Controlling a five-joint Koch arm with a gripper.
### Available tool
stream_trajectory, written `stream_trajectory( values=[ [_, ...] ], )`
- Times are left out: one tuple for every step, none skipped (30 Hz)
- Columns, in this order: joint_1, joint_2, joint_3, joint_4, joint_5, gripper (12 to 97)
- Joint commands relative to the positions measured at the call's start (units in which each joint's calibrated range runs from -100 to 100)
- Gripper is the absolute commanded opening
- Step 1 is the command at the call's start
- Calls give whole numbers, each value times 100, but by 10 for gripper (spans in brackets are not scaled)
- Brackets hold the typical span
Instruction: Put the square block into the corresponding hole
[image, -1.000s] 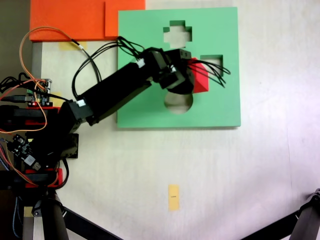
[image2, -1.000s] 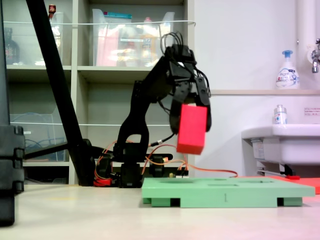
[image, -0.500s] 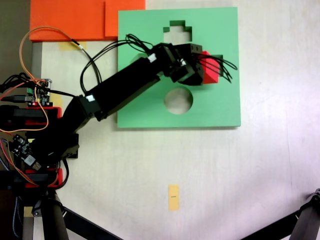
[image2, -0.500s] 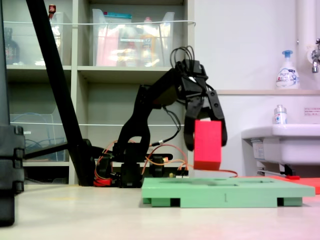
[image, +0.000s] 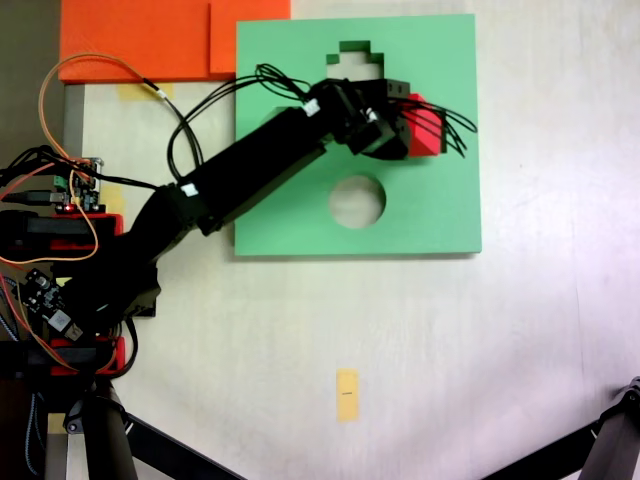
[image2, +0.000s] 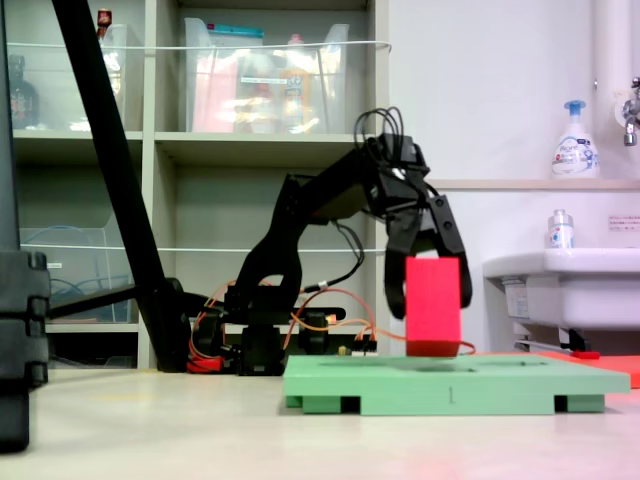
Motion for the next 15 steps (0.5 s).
stream_trajectory(
  values=[
    [39,-23,550,557,29,248],
    [39,-23,550,586,29,248],
    [39,5,560,605,24,248],
    [44,19,560,625,24,248],
    [44,61,560,644,20,248],
    [49,89,560,653,20,248],
    [54,117,560,663,20,248],
    [63,172,570,673,15,248],
    [68,200,570,682,5,248],
    [73,242,570,702,-5,248],
    [73,270,570,740,-15,248],
    [73,312,570,750,-29,248],
    [73,340,570,750,-44,248],
    [73,368,570,759,-54,248],
    [73,410,570,759,-59,248]
  ],
)
